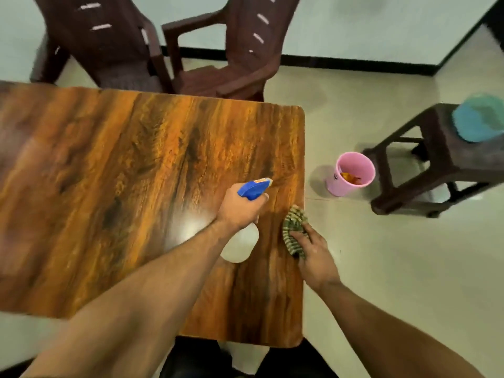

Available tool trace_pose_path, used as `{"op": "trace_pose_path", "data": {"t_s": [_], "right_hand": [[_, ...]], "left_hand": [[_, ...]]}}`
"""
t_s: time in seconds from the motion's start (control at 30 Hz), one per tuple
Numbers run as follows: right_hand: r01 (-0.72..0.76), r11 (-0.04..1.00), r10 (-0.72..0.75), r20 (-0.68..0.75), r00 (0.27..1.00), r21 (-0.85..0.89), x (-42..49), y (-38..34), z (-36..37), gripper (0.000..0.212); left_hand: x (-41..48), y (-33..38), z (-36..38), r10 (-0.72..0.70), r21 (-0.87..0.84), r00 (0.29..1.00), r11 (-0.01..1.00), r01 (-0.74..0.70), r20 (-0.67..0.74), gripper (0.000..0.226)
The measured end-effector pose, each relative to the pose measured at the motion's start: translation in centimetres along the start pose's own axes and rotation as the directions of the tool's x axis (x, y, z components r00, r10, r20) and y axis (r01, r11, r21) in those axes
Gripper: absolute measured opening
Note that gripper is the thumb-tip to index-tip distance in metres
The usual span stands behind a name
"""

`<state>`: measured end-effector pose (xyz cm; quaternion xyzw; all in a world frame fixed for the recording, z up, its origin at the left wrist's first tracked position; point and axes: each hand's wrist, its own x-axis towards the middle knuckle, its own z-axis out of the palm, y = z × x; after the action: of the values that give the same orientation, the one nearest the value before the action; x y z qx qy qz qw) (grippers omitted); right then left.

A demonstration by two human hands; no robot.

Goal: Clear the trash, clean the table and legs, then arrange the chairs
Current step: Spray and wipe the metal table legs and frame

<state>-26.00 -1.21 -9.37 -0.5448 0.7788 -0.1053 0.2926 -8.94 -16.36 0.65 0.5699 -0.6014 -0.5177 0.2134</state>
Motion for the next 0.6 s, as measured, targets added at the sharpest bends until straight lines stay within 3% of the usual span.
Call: {"op": "trace_pose_path", "data": {"t_s": [0.17,0.33,0.47,0.6], "right_hand": [[0.323,0.918,-0.287,0.175,0.942,-0.232,1.2,0.6,-0.4,0.055],[0.6,0.729,-0.505,0.333,0.796,-0.33,0.6,0.2,-0.1,0.053],[0.821,0.462,-0.664,0.482,0.572,-0.337,-0.2,1.0,0.2,0.061],[0.963,0.194,-0.756,0.597,0.268,-0.186,-1.3,2.2,0.2,0.056]], "left_hand": [[-3.3,0.0,1.5,-0.133,-0.129,0.965,0.986,0.105,-0.228,0.022],[-8.6,-2.0,1.6,-0.255,-0.232,0.84,0.96,0.159,-0.479,0.031],[-14.1,-4.2,3.7,-0.377,-0.363,0.658,0.917,0.166,-0.652,0.028],[-20.5,-7.1,9.2,-0.509,-0.503,0.346,0.857,0.114,-0.788,0.032]]}}
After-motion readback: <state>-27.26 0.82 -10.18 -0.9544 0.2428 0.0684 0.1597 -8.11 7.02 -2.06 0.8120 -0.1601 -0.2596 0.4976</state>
